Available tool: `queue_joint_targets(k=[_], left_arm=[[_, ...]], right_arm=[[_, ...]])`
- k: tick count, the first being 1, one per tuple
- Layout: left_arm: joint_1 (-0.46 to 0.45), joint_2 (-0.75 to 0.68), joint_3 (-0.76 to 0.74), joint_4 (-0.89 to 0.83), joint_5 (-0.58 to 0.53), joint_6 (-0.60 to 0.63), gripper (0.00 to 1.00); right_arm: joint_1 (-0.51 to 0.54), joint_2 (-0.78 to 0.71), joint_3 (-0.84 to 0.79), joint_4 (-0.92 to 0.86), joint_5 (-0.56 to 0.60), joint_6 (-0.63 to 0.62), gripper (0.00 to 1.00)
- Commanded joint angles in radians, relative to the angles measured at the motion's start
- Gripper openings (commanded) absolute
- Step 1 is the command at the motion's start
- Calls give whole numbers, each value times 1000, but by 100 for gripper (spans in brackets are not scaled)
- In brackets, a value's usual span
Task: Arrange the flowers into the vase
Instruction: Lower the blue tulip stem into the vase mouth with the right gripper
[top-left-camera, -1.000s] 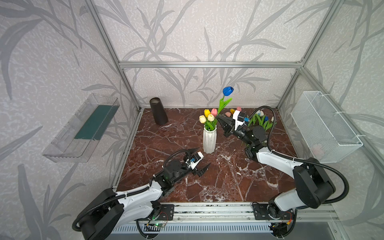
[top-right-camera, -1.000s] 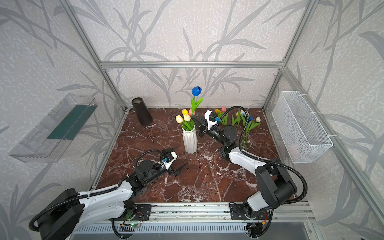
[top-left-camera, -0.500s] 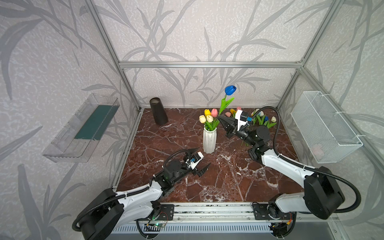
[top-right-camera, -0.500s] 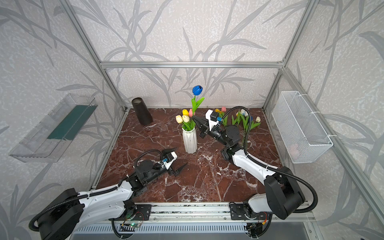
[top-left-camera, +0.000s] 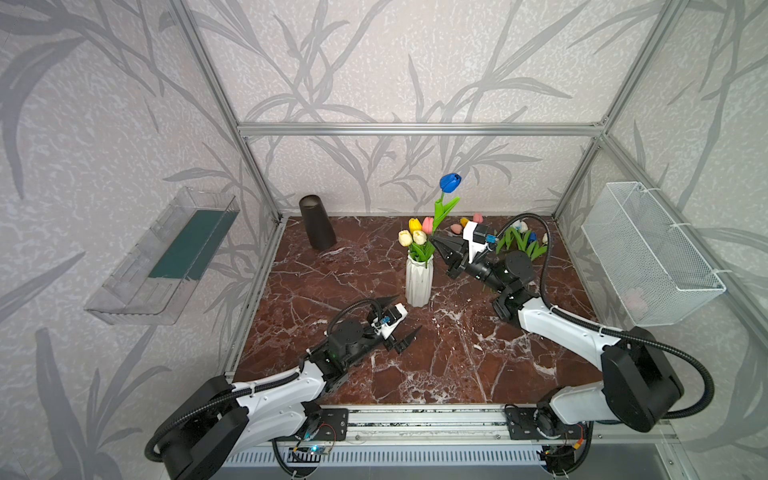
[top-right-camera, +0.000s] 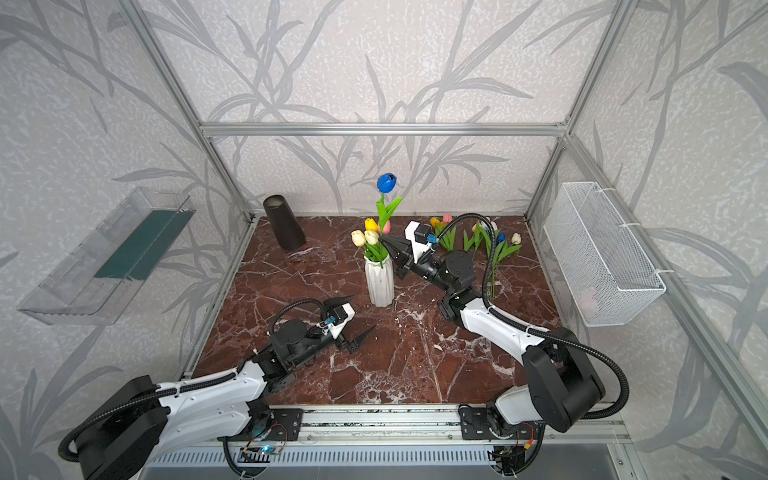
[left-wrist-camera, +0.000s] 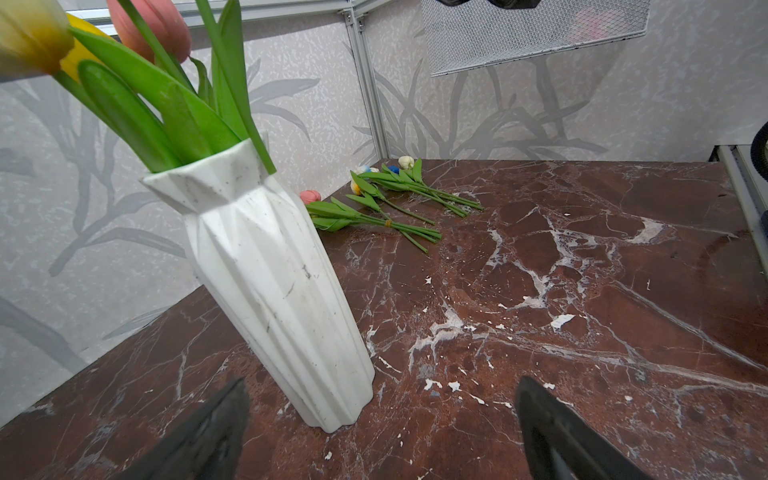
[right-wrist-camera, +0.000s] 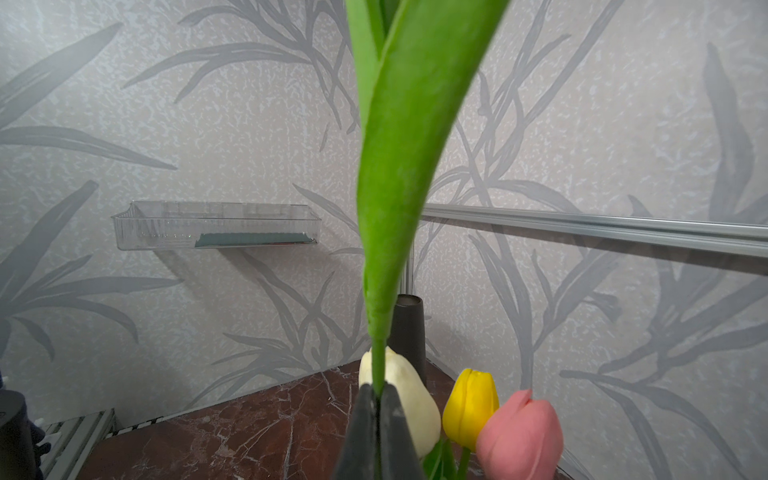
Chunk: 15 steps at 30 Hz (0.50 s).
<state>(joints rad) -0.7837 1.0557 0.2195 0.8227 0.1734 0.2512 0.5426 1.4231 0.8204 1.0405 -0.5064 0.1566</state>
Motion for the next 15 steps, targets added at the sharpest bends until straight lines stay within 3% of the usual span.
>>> queue_joint_targets(k=[1, 15], left_arm=[[-3, 4, 1, 9, -3, 17, 99], [-2, 17, 6, 9, -3, 19, 99]], right_arm=[[8, -5, 46, 32, 2, 6, 0], [14, -9, 69, 15, -1, 0, 0]])
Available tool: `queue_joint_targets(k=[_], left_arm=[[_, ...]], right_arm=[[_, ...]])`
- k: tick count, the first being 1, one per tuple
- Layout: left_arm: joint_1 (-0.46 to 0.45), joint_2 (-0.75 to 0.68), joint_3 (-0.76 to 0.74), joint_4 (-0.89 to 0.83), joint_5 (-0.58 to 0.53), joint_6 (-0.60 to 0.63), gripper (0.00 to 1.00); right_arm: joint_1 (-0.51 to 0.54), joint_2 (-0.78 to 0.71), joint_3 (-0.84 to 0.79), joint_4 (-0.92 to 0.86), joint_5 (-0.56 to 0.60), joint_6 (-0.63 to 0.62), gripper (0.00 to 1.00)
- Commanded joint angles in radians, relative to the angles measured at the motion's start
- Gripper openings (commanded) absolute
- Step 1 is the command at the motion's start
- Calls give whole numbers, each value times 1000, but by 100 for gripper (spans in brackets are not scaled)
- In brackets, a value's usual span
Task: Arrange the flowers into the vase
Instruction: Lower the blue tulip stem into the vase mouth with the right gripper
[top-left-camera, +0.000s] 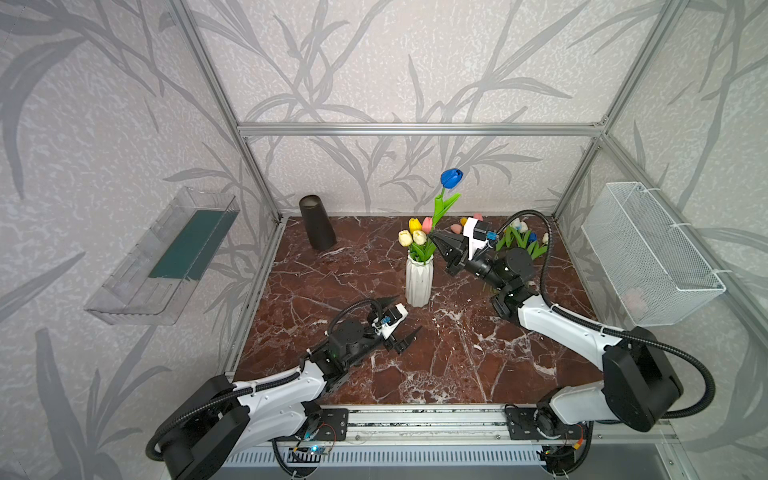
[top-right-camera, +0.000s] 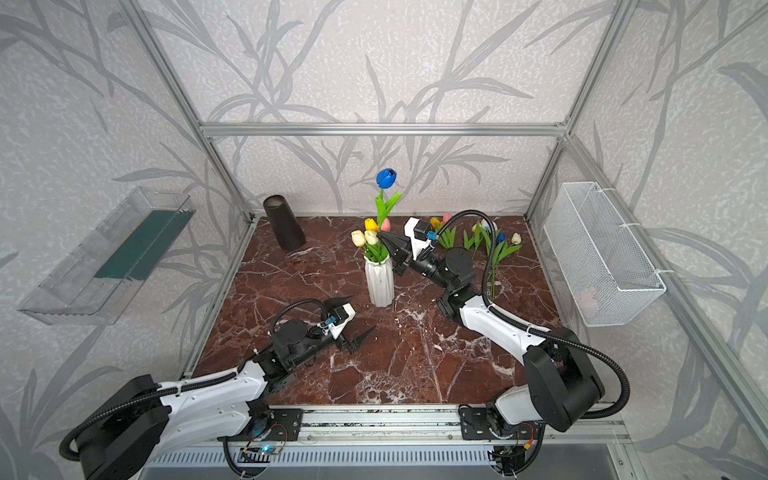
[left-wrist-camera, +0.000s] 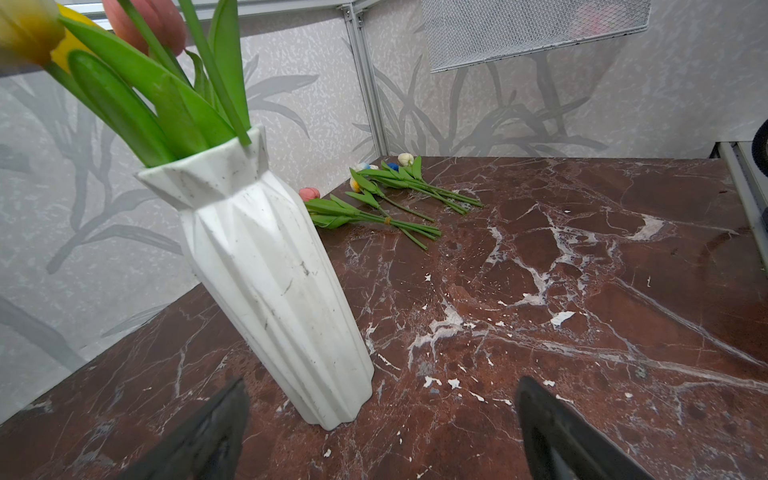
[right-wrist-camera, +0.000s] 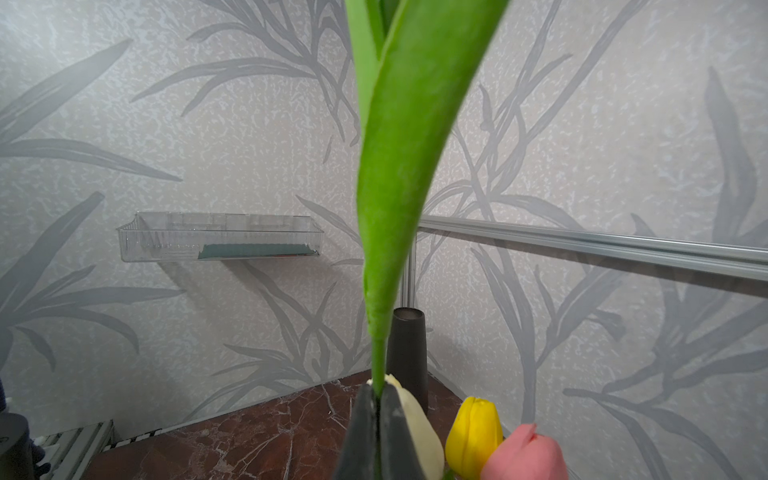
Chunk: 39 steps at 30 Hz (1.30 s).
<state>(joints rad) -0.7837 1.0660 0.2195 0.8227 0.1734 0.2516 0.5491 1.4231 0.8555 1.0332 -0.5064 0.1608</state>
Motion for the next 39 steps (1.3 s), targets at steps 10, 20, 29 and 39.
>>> queue_joint_targets(k=[10, 20, 29, 39], left_arm=[[-2, 9, 5, 9, -3, 20, 99], [-3, 8, 5, 6, -5, 21, 99], [-3, 12, 7, 6, -3, 21, 99], [-3, 11, 7, 3, -8, 26, 99]], right_arm=[[6, -12, 71, -1, -4, -5, 0], [7, 11, 59, -6, -16, -2, 0], [6, 48, 42, 6, 13, -47, 0], [6, 69, 13, 8, 6, -54, 0]])
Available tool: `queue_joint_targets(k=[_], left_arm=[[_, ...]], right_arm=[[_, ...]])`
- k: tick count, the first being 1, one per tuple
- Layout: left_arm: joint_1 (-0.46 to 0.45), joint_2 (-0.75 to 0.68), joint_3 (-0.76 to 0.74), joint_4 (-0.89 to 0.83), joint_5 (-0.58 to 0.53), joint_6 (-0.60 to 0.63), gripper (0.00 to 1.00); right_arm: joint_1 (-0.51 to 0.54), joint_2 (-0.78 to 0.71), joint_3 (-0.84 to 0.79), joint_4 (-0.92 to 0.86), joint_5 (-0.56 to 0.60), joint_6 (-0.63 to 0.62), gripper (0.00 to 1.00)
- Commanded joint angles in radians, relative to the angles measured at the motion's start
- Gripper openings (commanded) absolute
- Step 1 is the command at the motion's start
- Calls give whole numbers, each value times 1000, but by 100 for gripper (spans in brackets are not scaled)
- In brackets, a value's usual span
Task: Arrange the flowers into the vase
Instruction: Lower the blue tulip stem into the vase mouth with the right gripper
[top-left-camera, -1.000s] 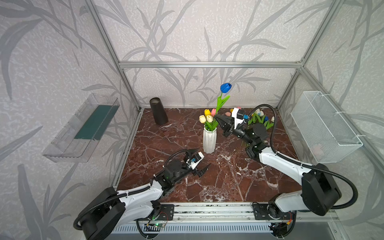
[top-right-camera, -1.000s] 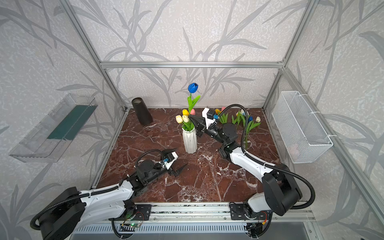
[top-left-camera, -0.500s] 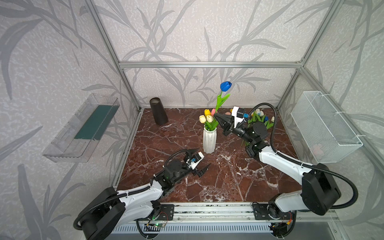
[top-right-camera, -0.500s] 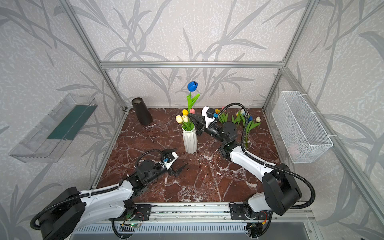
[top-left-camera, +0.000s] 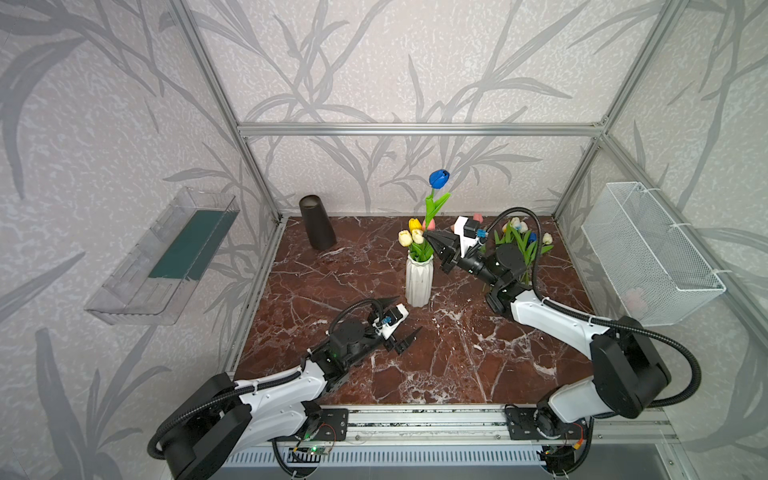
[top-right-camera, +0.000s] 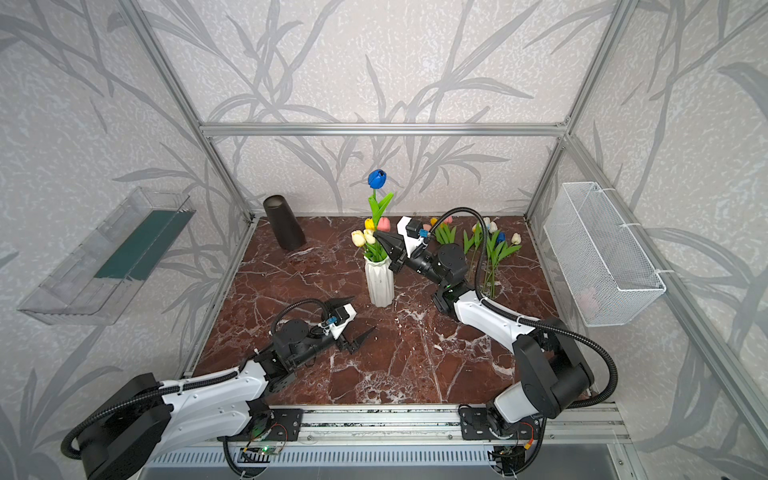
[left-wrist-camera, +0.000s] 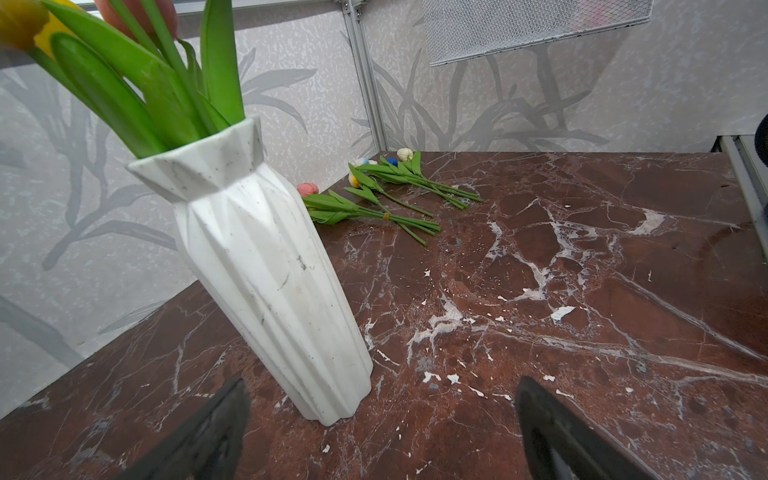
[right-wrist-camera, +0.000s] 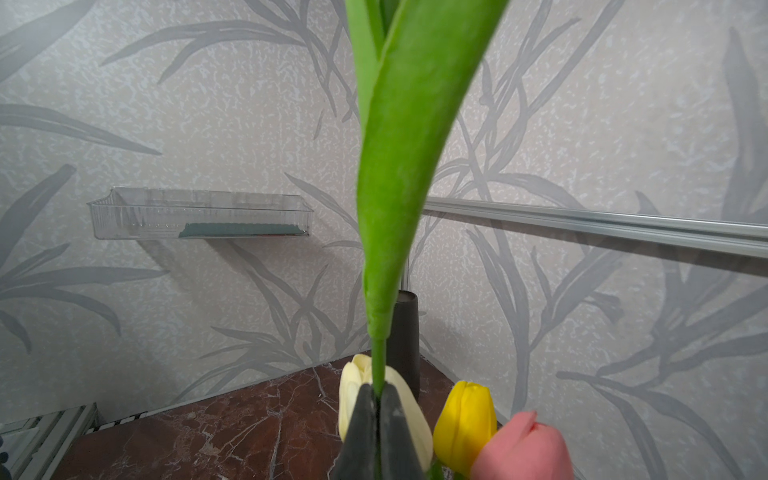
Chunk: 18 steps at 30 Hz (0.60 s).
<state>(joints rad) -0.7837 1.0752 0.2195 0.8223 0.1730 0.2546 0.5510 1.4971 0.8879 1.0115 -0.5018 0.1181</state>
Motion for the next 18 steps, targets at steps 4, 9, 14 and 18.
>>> queue_joint_targets(k=[4, 9, 14, 18], left_arm=[[-2, 4, 7, 3, -7, 21, 99], [-3, 12, 10, 5, -3, 20, 99], [-2, 8, 8, 6, -7, 21, 99], [-3, 5, 6, 6, -10, 23, 99]], right_arm=[[6, -18, -57, 38, -15, -6, 0], [4, -19, -93, 37, -26, -26, 0], [6, -2, -136, 86, 3, -46, 0], [6, 3, -127, 64, -16, -49, 0]])
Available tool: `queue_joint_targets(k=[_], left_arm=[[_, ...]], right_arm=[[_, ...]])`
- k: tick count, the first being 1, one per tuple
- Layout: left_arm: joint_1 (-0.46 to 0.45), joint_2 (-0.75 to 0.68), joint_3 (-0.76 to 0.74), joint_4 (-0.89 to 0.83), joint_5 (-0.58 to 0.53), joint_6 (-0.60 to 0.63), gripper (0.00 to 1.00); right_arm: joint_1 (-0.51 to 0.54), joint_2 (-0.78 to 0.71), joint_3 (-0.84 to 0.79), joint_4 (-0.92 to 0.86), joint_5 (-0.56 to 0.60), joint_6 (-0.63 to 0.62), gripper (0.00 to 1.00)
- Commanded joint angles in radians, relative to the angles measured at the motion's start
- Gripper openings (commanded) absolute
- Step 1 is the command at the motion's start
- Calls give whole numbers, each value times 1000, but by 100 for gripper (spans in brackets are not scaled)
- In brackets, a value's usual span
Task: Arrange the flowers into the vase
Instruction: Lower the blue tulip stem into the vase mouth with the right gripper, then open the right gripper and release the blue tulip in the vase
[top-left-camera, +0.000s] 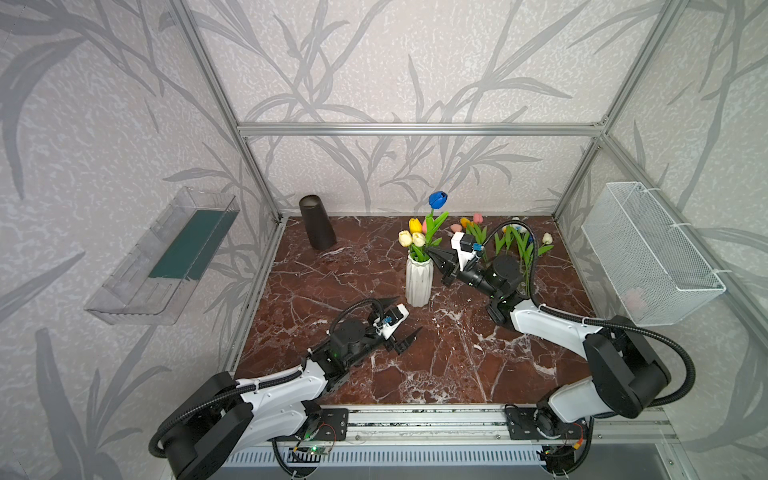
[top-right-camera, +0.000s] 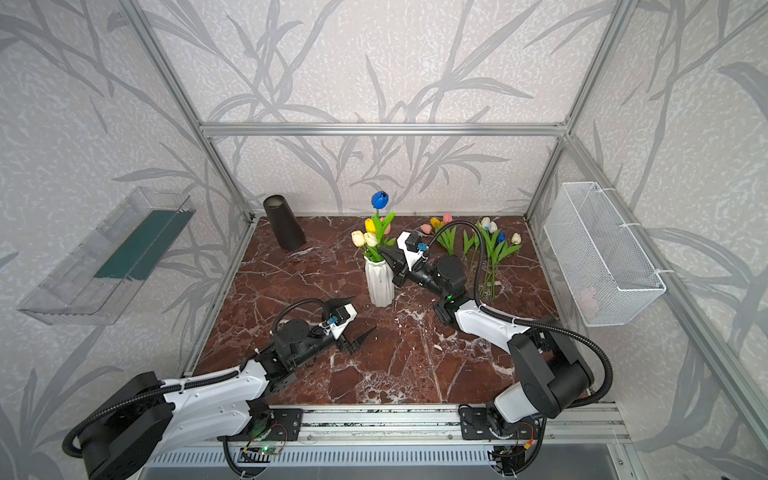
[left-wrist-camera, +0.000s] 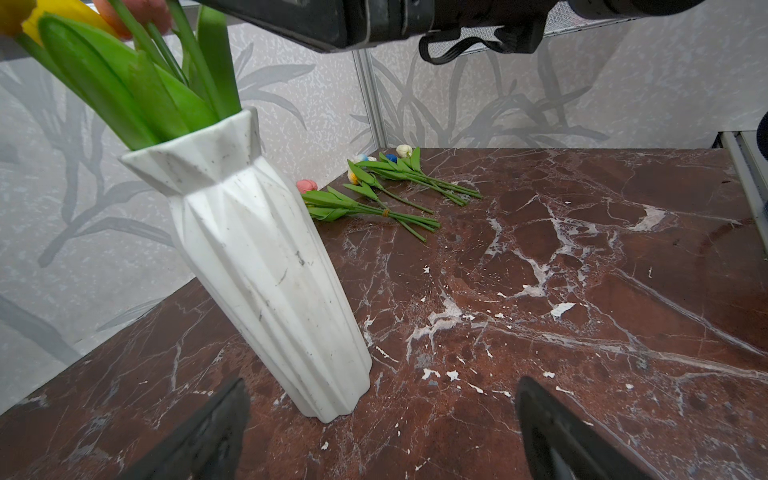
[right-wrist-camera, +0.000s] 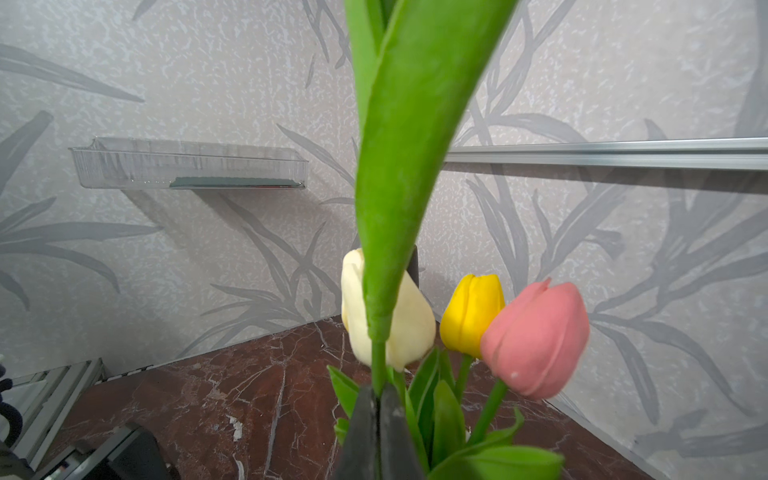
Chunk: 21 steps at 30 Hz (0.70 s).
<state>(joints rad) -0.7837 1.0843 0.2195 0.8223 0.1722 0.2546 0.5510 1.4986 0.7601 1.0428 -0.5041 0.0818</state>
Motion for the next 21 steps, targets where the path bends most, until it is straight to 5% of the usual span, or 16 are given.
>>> queue_joint_targets(k=[1, 16, 21], left_arm=[[-3, -6, 7, 6, -8, 23, 99], [-2, 6, 9, 7, -7, 23, 99], [-2, 6, 10, 6, -5, 23, 99]], right_arm=[[6, 6, 3, 30, -17, -17, 0], [8, 7, -21, -65, 13, -83, 7], [9, -26, -6, -99, 22, -83, 26]])
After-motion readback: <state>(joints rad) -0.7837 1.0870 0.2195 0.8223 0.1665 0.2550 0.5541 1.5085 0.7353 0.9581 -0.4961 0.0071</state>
